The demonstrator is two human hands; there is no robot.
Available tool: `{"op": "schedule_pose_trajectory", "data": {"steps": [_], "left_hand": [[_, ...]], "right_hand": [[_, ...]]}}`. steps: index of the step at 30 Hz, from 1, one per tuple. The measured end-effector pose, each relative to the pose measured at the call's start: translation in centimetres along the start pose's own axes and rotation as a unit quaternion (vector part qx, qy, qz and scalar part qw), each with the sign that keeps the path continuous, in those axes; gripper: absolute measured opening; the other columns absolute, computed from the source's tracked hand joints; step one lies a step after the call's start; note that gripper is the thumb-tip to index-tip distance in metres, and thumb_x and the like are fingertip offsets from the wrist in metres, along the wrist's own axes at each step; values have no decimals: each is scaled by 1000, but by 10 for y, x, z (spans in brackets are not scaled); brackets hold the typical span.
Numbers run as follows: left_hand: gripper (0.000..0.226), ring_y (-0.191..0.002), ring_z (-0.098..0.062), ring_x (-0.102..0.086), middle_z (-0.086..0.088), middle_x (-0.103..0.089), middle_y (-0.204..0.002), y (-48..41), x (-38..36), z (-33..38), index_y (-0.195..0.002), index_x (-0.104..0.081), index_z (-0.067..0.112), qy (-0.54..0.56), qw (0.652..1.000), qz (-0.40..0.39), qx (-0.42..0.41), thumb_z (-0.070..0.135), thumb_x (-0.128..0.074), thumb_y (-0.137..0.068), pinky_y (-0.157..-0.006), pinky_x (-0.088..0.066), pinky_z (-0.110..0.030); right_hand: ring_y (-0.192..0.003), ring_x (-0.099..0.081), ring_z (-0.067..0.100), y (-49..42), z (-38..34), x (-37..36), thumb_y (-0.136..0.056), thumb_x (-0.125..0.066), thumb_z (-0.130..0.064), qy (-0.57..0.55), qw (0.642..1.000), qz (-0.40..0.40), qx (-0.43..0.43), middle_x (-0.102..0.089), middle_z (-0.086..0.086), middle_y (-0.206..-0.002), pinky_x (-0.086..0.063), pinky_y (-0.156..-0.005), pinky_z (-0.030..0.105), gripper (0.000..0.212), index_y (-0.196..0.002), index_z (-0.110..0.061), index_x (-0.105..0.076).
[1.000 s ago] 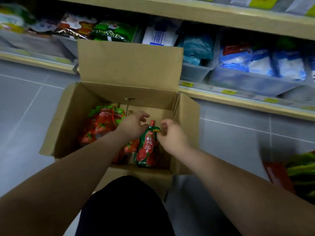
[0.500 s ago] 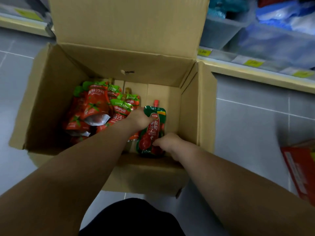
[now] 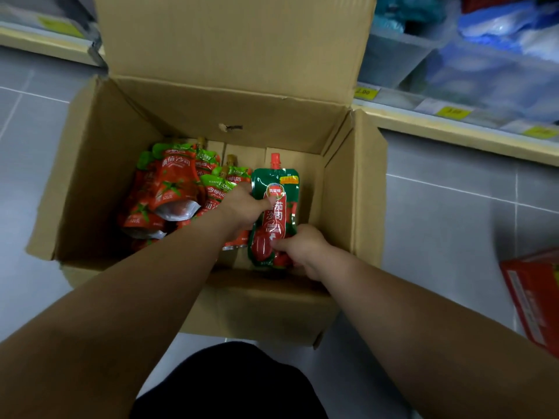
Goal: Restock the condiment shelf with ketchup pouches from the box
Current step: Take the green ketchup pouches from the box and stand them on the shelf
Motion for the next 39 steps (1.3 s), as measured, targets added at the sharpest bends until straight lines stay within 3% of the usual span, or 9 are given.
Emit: {"op": "schedule_pose_trajectory", "data": {"steps": [2,7,15,19,27,31,33,35,39], "left_hand": [[19,-84,-12,-60,8,-62,-92,11,9,14,-99,-58,23,17,999,9,-26,27,-67,-84,-65,-52,-29],[51,-95,-18,-63,1,-63,-101,46,21,53,-123,-50,18,39,996,52,-67,30,-71,-79,-80,-55,-37],[45,-94,-15,-65,-2,-69,-108,107,8,127,-110,-64,12,12,989,64,-132,28,-79,-71,-75,-54,-28],[37,-94,-15,-67,-1,-70,-102,130,-19,164,-104,-64,17,35,979,72,-189,24,-80,-70,-85,-55,-36],[31,-67,20,-57,19,-58,-82,160,-102,255,-109,-56,23,0,929,68,-364,21,-70,-81,-55,-43,-1],[44,-87,14,-56,19,-59,-92,166,-151,301,-126,-51,27,-45,903,60,-423,30,-66,-84,-74,-46,-6],[44,-98,-2,-58,10,-62,-98,166,-175,322,-126,-51,29,-58,896,60,-436,34,-65,-84,-87,-50,-24],[44,-97,-12,-61,5,-63,-102,166,-202,344,-125,-54,25,-55,889,59,-451,36,-65,-83,-89,-52,-37],[38,-96,-13,-64,7,-63,-105,169,-247,383,-118,-58,22,-21,866,61,-496,36,-64,-84,-89,-54,-41]], "right_hand": [[-111,-59,25,9,-10,5,-78,-74,-21,-16,999,3,37,-61,8,-123,-48,-98,42,54,-126,-13,-50],[-99,-62,19,45,-37,28,-77,-75,-25,-28,994,-2,105,-64,5,-116,-52,-89,35,53,-122,-12,-51],[-89,-62,16,106,-73,99,-77,-74,-12,-87,979,-9,186,-64,10,-118,-51,-73,23,45,-118,-9,-55],[-106,-62,26,126,-79,140,-74,-74,-3,-138,966,16,220,-62,15,-121,-52,-88,35,52,-122,-2,-53],[-78,-65,12,157,-89,246,-71,-75,3,-218,911,108,332,-67,8,-95,-56,-73,22,34,-102,-6,-62],[-81,-65,16,172,-91,305,-72,-73,5,-261,877,152,374,-68,9,-94,-57,-76,27,32,-100,-7,-63],[-76,-65,12,178,-92,333,-72,-72,5,-274,858,177,397,-69,5,-88,-57,-72,24,29,-97,-8,-64],[-74,-65,8,184,-92,366,-72,-72,5,-279,839,209,417,-68,1,-85,-56,-69,22,30,-97,-10,-65],[-75,-67,13,194,-97,422,-71,-74,-1,-262,802,273,461,-71,4,-87,-56,-68,24,31,-97,-17,-69]]}}
Point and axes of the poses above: each hand's wrist, its own y-axis away from the middle knuckle, its own x-axis out of the back of the hand, z = x × y, the point moved 2 cm from there along -y, towards the middle knuckle
